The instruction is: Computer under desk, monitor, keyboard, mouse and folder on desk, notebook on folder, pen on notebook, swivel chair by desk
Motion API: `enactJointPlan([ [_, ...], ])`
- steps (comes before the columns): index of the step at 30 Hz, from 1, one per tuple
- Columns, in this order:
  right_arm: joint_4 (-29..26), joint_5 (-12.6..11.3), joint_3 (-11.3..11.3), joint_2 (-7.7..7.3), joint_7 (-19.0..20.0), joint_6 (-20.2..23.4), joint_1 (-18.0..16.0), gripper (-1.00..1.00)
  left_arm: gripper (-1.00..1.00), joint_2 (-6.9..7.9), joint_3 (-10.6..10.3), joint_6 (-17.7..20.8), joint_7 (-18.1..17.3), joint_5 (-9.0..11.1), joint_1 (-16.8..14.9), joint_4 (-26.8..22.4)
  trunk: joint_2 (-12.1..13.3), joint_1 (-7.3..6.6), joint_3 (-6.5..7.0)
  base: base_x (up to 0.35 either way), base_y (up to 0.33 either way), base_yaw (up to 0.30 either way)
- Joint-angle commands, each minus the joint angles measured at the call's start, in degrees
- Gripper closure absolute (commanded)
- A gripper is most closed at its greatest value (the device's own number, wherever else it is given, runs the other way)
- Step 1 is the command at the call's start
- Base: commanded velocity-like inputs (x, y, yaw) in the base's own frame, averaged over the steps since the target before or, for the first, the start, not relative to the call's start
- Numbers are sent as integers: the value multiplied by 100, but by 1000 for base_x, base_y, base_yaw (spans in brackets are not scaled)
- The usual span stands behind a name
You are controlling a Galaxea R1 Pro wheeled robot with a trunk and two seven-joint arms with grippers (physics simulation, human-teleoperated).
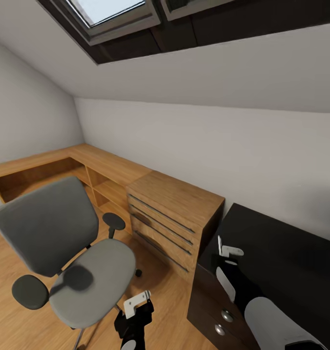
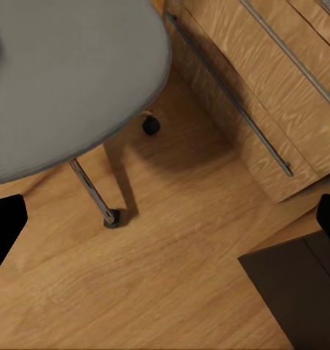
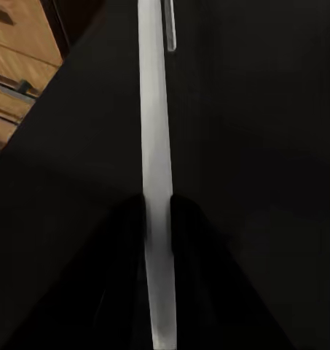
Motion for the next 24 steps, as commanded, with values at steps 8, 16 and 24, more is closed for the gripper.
enactJointPlan([
  [8, -1688, -56, -96, -21, -44, 682, 135, 100, -100, 46, -11, -57, 23, 48, -7, -16, 318, -176, 138, -20, 0, 0],
  [16, -3015, -56, -149, -19, -47, 1033, 861, 100, -100, 114, -6, -53, 11, 78, -7, -32, 639, -352, 281, -267, 71, 0],
  [24, -3350, -115, -159, 13, -57, 1104, 957, 100, -100, 165, -10, -49, 13, 90, -7, -112, 719, -396, 317, -99, 42, 0],
])
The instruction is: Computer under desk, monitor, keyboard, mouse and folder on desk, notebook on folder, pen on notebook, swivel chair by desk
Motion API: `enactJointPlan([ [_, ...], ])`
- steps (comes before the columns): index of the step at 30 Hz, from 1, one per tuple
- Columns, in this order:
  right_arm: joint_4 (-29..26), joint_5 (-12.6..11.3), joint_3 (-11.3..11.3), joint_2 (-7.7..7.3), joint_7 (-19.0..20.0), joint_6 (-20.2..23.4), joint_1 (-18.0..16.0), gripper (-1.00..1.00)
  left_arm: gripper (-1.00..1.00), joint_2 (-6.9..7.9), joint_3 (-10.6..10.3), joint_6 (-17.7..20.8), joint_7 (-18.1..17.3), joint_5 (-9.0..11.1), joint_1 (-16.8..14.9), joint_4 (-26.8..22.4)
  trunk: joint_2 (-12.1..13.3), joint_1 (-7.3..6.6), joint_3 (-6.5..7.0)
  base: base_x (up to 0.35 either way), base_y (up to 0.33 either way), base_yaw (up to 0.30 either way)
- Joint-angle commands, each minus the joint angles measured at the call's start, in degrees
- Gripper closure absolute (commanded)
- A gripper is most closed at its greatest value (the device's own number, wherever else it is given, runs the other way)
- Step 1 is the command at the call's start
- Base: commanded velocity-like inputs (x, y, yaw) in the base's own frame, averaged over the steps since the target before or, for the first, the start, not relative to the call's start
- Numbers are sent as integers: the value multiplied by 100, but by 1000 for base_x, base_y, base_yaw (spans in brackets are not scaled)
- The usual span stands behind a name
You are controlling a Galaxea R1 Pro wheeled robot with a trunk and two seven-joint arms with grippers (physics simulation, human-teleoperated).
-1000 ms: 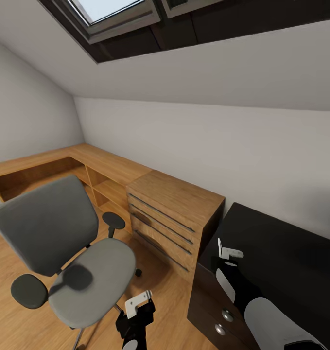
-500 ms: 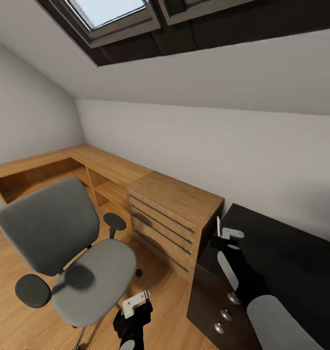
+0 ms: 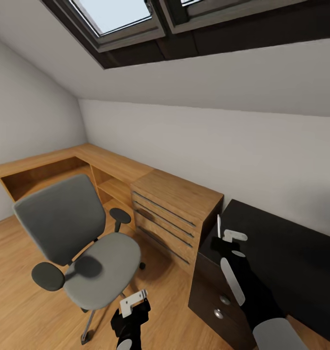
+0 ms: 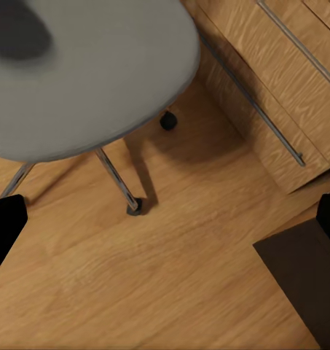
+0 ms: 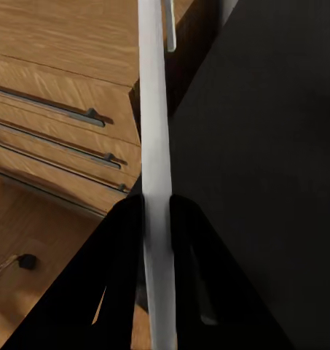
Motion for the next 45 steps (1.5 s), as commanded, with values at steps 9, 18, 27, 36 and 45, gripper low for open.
enactJointPlan([
  [9, -455, -563, 8, 5, -34, 162, 15, 100, -100, 81, -34, -48, 31, 50, -7, -6, -6, 1, -7, -16, 6, 0],
  [18, -438, -700, -45, -22, -68, 194, 21, 100, -100, 90, -42, -26, 16, 51, -7, -6, -6, 1, -7, -116, 184, -54],
  [27, -418, -718, -272, -24, -90, 192, 21, 100, -100, 89, -53, -14, 14, 49, -7, -8, -6, 1, -7, -8, 286, -274],
  [36, -417, -727, -593, -20, -92, 192, 21, 100, -100, 89, -173, -13, 14, 48, -7, -6, -6, 1, -7, 0, 44, -298],
  [45, -437, -727, -842, -9, -99, 210, 21, 100, -100, 87, -219, -13, 14, 49, -7, -6, -6, 1, -7, 0, 2, -130],
])
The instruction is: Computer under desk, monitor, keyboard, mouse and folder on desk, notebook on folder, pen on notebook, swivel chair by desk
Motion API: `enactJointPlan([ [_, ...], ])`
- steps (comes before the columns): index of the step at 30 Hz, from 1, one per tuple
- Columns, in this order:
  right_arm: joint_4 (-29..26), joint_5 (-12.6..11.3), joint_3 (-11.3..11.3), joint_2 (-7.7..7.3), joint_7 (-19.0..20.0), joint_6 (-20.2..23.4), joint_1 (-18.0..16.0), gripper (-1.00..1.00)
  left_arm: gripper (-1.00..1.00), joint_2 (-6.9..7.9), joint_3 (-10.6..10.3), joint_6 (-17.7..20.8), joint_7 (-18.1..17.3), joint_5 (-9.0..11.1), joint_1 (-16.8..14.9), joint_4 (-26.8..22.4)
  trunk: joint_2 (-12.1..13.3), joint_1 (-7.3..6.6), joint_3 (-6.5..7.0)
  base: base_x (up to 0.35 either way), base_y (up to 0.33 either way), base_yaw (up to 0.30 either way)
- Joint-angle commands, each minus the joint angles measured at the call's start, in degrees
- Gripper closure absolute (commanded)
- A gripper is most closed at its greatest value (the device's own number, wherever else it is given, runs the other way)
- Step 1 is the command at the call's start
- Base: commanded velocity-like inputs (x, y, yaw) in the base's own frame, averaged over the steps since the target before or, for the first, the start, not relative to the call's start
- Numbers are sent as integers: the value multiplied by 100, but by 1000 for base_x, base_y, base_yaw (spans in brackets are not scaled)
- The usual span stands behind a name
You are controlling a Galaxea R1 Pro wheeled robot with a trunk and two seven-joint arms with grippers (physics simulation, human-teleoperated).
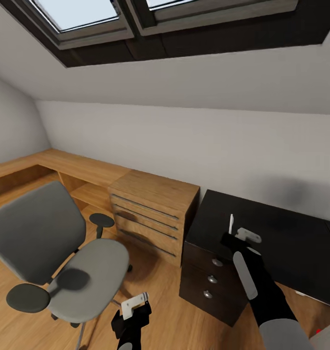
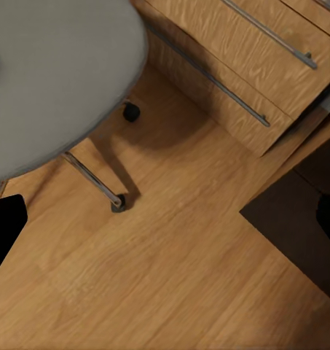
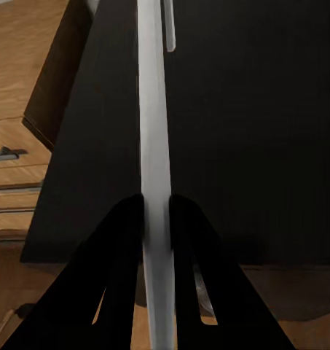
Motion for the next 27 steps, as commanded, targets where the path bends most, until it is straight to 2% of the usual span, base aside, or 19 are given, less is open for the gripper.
enactJointPlan([
  [1, -11, -75, -19, 4, -5, 10, -4, 100, -100, 0, -16, -46, 24, 55, -7, -4, -5, 1, -7, 0, 0, -13],
  [5, -17, -75, -32, 5, -5, 13, -4, 100, -100, 2, -17, -46, 24, 50, -7, -4, -5, 1, -7, 0, 0, -8],
  [8, -33, -75, -138, -8, -3, 15, -4, 100, -100, -4, -20, -46, 24, 47, -7, -4, -5, 1, 2, 0, 0, -180],
  [9, -33, -76, -492, -5, 3, 29, -4, 100, -100, -4, -24, -46, 24, 47, -7, -3, -5, 1, 6, 0, 0, -256],
  [12, -33, -75, -597, -11, 7, 38, -4, 100, -100, -13, -23, -46, 20, 57, -7, 34, -5, 1, 17, 0, 0, -264],
  [18, -18, -75, -619, -14, 4, 34, -4, 100, -100, -43, -21, -45, 16, 60, -7, 543, -5, 1, 35, 0, 0, -274],
  [22, -10, -75, -647, -19, 7, 35, -4, 100, -100, -117, -19, -45, 15, 57, -7, 740, -5, 1, 45, 0, 0, -278],
  [27, -30, -75, -919, -26, 5, 126, -4, 100, -100, -154, -2, -43, 10, 67, -7, 879, -5, 1, 56, 0, 0, -282],
])
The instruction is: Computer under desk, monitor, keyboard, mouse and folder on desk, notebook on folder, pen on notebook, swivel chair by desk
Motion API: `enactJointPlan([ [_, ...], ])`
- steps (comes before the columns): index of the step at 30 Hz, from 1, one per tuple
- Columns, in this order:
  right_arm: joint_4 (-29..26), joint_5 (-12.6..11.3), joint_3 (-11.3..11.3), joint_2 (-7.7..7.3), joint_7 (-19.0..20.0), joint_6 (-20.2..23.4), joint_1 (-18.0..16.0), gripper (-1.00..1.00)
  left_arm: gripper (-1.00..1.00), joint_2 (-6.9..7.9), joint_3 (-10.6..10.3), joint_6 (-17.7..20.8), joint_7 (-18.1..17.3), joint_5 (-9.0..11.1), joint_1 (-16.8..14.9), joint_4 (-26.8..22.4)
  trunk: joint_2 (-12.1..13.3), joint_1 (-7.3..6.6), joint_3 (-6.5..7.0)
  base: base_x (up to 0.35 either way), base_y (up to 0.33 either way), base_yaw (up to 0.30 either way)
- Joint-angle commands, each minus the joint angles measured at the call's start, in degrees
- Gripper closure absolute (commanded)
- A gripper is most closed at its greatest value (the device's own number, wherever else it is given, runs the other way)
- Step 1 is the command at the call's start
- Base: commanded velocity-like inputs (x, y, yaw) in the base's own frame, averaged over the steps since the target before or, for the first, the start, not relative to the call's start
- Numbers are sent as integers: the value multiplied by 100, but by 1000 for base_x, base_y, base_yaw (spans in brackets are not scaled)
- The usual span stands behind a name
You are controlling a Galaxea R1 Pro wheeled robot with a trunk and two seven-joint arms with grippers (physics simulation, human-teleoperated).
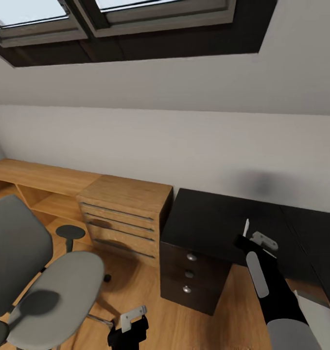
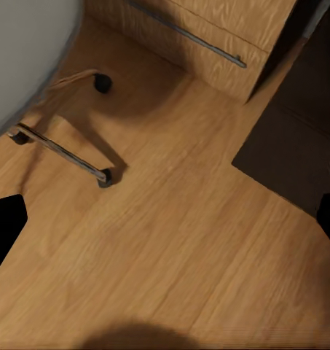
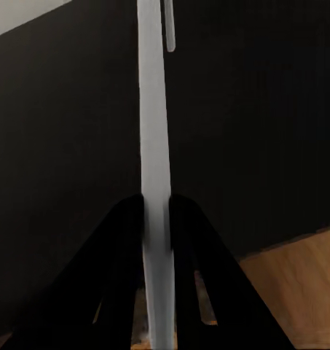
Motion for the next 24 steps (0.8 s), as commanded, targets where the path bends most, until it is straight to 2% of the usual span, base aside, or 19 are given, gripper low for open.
enactJointPlan([
  [1, -18, -74, -121, 3, -6, 127, -5, 100, -100, -3, -20, -46, 24, 59, -7, 90, -6, 1, -5, 0, 0, -283],
  [4, -62, -67, -274, -18, -2, 329, -5, 100, -100, -8, -27, -50, 22, 56, -7, 292, -6, 1, 1, 0, 0, -283],
  [7, -130, -64, -458, -116, 2, 507, -5, 100, -100, -16, -41, -57, 22, 51, -7, 669, -6, 1, 8, 0, 0, -284],
  [13, -182, -78, -697, -390, 16, 773, -5, 100, -100, -103, -63, -63, -96, 46, -7, 1306, -6, 1, 20, 0, 0, -286],
  [14, -187, -81, -798, -440, 25, 879, -5, 100, -100, -137, -62, -64, -189, 45, -7, 1430, -6, 1, 22, 0, 0, -287],
  [16, -188, -82, -923, -471, 46, 950, -5, 100, -100, -159, -60, -64, -291, 48, -7, 1526, -6, 1, 25, 0, 0, -287],
  [17, -182, -84, -1157, -499, 106, 1007, -5, 100, -100, -178, -56, -72, -455, 51, -7, 1653, -6, 1, 27, 0, 0, -288],
  [18, -179, -83, -1270, -509, 138, 1028, -5, 100, -100, -185, -49, -81, -548, 52, -7, 1737, -6, 1, 29, 0, 0, -288],
  [24, -14, -36, -1444, -528, 201, 1042, -5, 100, -100, -175, -2, -209, -739, 56, -7, 2077, -6, 1, 40, 0, 0, -288],
])
